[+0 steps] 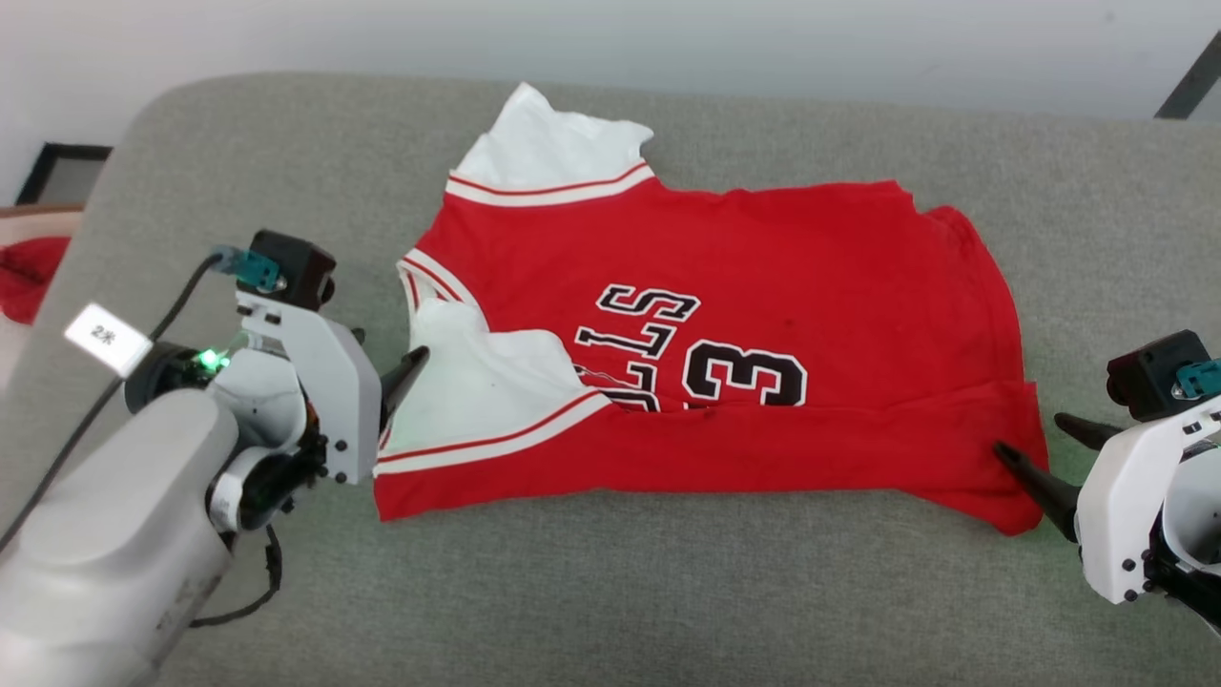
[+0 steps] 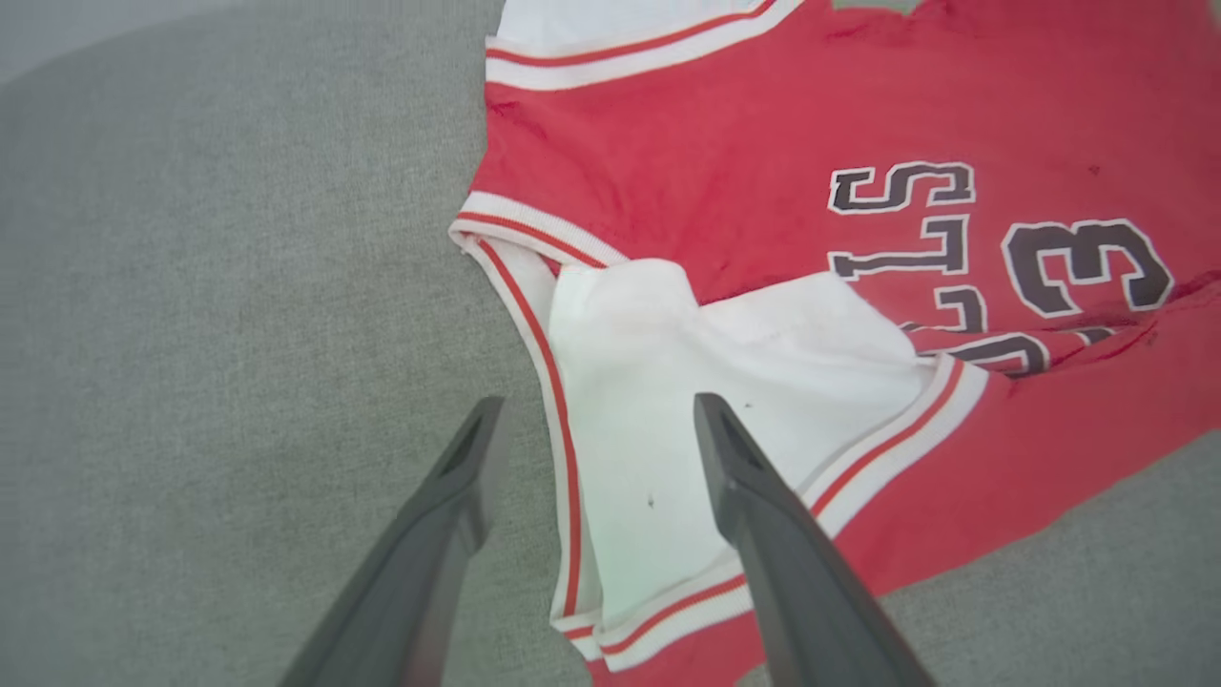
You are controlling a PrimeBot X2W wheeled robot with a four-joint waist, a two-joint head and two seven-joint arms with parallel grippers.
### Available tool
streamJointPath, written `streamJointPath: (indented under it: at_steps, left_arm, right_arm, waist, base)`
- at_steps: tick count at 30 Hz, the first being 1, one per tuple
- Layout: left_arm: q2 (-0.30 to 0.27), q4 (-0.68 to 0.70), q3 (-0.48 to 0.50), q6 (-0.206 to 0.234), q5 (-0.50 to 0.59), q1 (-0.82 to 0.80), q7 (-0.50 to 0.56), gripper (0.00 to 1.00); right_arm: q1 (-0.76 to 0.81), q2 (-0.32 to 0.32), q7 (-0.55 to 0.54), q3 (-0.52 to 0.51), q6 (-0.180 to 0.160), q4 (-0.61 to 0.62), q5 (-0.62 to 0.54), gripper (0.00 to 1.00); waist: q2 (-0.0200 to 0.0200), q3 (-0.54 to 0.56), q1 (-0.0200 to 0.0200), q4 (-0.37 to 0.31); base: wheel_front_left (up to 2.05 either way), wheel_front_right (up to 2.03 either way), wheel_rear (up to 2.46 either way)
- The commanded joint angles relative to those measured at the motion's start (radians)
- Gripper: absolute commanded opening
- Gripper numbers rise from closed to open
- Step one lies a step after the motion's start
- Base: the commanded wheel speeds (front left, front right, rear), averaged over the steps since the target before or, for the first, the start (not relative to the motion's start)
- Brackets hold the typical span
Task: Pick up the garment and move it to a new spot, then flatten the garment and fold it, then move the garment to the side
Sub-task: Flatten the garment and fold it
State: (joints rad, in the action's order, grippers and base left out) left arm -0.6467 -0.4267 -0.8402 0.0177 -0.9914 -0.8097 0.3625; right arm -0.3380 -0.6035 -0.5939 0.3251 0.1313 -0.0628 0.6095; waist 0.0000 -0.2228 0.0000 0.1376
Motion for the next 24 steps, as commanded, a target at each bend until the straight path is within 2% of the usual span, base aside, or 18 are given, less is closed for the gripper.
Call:
streamJointPath:
  at_steps: [1,6,14,20,24]
  left_arm:
    - [-0.007,0.014,0.006,0.008,-0.002,0.023,-0.013,1.0]
    - [-0.021,0.048,0.014,0.025,-0.005,0.046,-0.032,1.0]
    - [-0.063,0.149,0.034,0.074,-0.027,0.12,-0.06,1.0]
    - [-0.106,0.229,0.05,0.119,-0.08,0.186,-0.02,1.0]
    - [-0.132,0.25,0.055,0.14,-0.118,0.209,0.032,1.0]
  right_arm:
    - [0.003,-0.002,0.008,-0.009,-0.001,0.008,-0.003,1.0]
    - [0.027,0.0,0.043,-0.019,-0.001,0.028,-0.022,1.0]
    - [0.076,0.023,0.175,-0.06,-0.001,0.084,-0.074,1.0]
    - [0.149,0.079,0.284,-0.125,-0.001,0.142,-0.137,1.0]
    - [0.2,0.134,0.317,-0.167,-0.001,0.179,-0.171,1.0]
  waist:
    - [0.0,0.024,0.0,0.008]
    - [0.0,0.048,0.0,0.014]
    - [0.0,0.091,0.0,0.003]
    - [0.0,0.104,0.0,-0.024]
    - [0.0,0.104,0.0,-0.052]
  base:
    - [0.0,0.0,0.0]
    - [0.0,0.0,0.0]
    - [0.0,0.0,0.0]
    - [0.0,0.0,0.0]
    - [0.0,0.0,0.0]
